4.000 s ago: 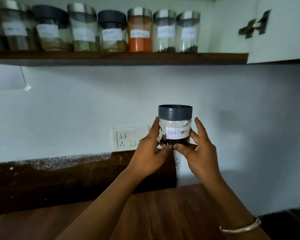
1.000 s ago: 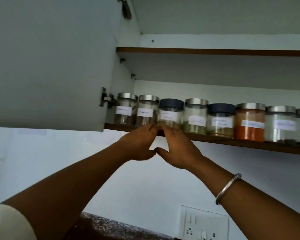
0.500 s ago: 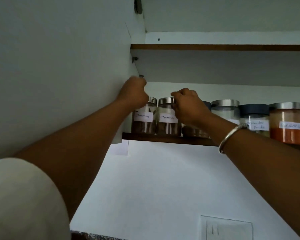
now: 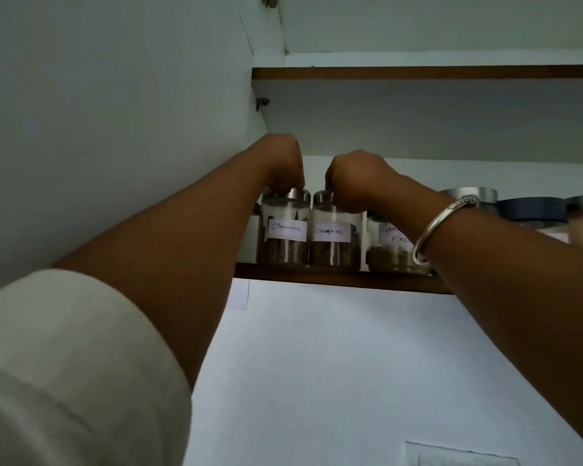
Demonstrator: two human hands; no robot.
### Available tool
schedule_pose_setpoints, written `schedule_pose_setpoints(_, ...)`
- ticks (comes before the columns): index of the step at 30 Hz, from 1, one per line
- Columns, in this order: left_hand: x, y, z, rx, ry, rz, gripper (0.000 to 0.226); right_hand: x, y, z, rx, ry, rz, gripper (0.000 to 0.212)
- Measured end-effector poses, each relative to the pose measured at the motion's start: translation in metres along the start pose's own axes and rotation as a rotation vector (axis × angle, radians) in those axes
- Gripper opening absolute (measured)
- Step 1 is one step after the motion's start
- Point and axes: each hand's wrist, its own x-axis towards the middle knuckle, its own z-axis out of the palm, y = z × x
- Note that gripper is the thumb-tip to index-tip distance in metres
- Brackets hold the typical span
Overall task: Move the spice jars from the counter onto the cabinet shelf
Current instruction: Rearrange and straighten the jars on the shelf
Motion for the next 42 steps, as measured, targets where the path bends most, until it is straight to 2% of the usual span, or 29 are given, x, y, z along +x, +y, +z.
schedule_pose_setpoints(3, 0.010, 0.003, 0.011, 0.138, -0.009, 0.033, 0.031, 0.007, -0.003, 0.005, -0.024, -0.036, 0.012, 0.026)
schedule_pose_setpoints(6, 0.020, 0.001, 0.023, 0.216, -0.045, 0.055, 0.032, 0.015, -0.008, 0.013, -0.036, -0.034, 0.048, 0.012)
schedule_pose_setpoints(10, 0.028, -0.005, 0.033, 0.325, -0.073, 0.065, 0.031, 0.029, -0.012, 0.027, -0.019, -0.020, 0.074, 0.032)
schedule_pose_setpoints(14, 0.037, -0.014, 0.046, 0.390, -0.102, 0.062, 0.024, 0.042, -0.016, 0.043, 0.004, -0.023, 0.088, 0.007)
schedule_pose_setpoints(17, 0.043, -0.012, 0.060, 0.408, -0.074, 0.062, 0.020, 0.048, -0.017, 0.054, 0.019, -0.031, 0.101, 0.019)
schedule_pose_setpoints(20, 0.050, -0.010, 0.073, 0.416, -0.043, 0.071, 0.040, 0.054, -0.019, 0.064, 0.027, -0.035, 0.097, 0.028)
schedule_pose_setpoints(25, 0.056, -0.012, 0.080, 0.438, -0.097, 0.071, 0.027, 0.065, -0.018, 0.079, 0.017, -0.027, 0.117, 0.025)
schedule_pose_setpoints(28, 0.060, -0.014, 0.085, 0.462, -0.103, 0.074, 0.031, 0.071, -0.016, 0.085, 0.022, -0.048, 0.134, 0.025)
schedule_pose_setpoints(30, 0.064, -0.016, 0.090, 0.463, -0.092, 0.075, 0.041, 0.075, -0.016, 0.088, 0.018, -0.074, 0.132, 0.029)
schedule_pose_setpoints(34, 0.071, -0.018, 0.103, 0.419, -0.106, 0.042, 0.037, 0.083, -0.016, 0.099, -0.015, -0.137, 0.099, 0.033)
schedule_pose_setpoints(36, 0.078, -0.020, 0.110, 0.405, -0.133, 0.036, 0.036, 0.085, -0.017, 0.101, 0.074, -0.167, 0.147, 0.035)
schedule_pose_setpoints(39, 0.085, -0.022, 0.114, 0.392, -0.198, 0.031, 0.017, 0.080, -0.015, 0.097, 0.111, -0.228, 0.182, 0.037)
schedule_pose_setpoints(42, 0.087, -0.025, 0.117, 0.376, -0.238, 0.059, 0.027, 0.078, -0.013, 0.101, 0.092, -0.323, 0.148, 0.044)
